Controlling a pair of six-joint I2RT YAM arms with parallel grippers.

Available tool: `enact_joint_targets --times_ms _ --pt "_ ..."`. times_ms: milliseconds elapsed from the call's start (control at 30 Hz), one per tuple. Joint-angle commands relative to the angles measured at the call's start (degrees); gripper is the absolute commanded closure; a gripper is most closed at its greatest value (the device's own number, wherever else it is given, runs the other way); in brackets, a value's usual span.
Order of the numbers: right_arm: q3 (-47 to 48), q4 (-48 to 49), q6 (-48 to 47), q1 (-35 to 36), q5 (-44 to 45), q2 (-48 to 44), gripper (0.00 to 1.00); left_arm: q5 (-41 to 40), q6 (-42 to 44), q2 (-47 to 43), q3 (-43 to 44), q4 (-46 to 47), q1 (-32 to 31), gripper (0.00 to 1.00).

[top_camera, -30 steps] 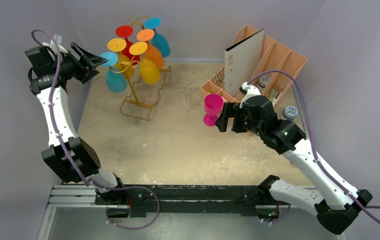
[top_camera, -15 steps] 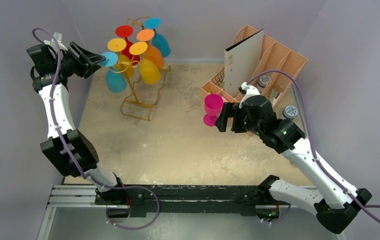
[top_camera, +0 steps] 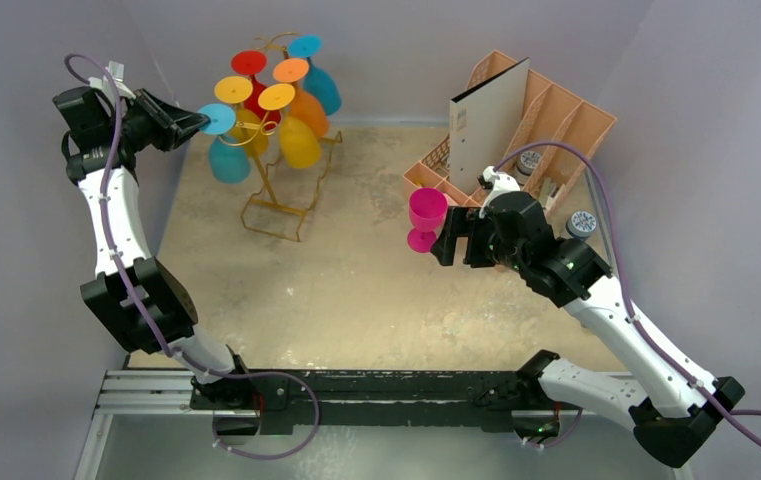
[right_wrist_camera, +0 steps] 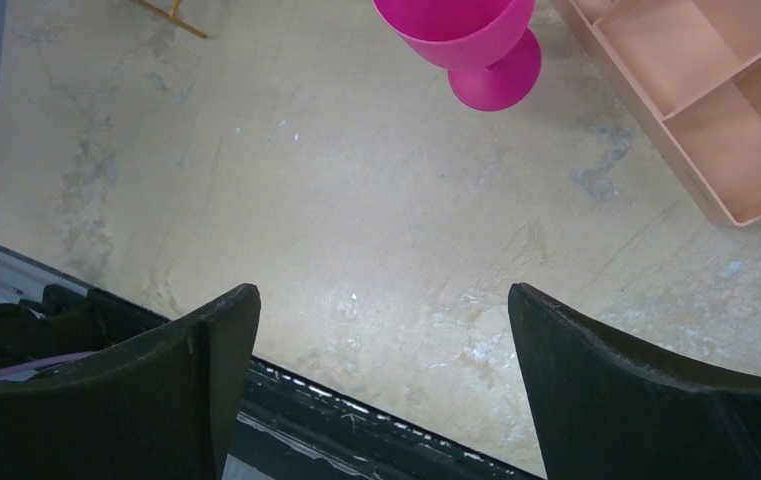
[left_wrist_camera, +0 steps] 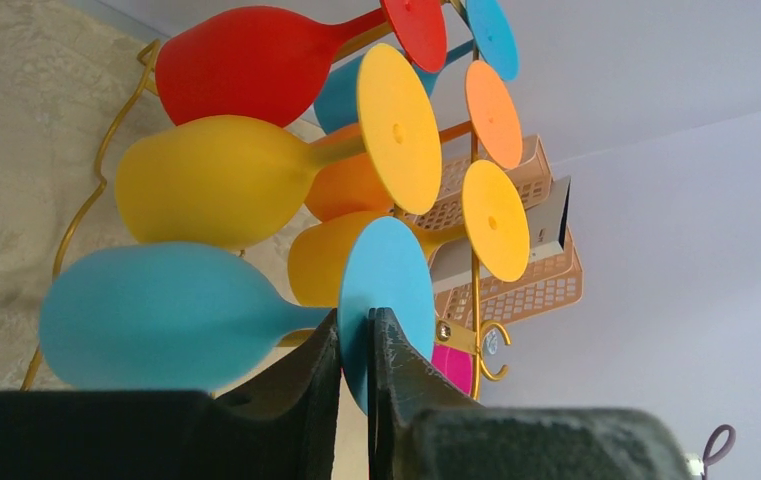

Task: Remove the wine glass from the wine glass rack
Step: Pick up the wine glass from the wine rack.

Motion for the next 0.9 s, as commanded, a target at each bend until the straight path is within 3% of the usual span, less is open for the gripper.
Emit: enact_joint_targets --times_ms 0,400,733,867 --pt "1.8 -0.8 0.9 0.2 0.0 -0.4 0.04 -0.6 0.4 -1.9 -0.7 -0.9 -0.1 0.91" --pt "1.7 -1.2 1.2 0.2 0.0 0.0 0.04 -0.9 -0.5 -1.8 2.6 -3.4 -0.1 1.00" --pt "1.9 -1.7 1.2 0.2 0.1 -0.1 0.04 4.5 -17.4 -2.4 -4.1 13.9 1.2 1.00" --pt "1.7 -1.8 1.2 0.2 0.3 -0.4 0.04 4.5 -18.7 -2.3 -4.6 14.8 1.3 1.00"
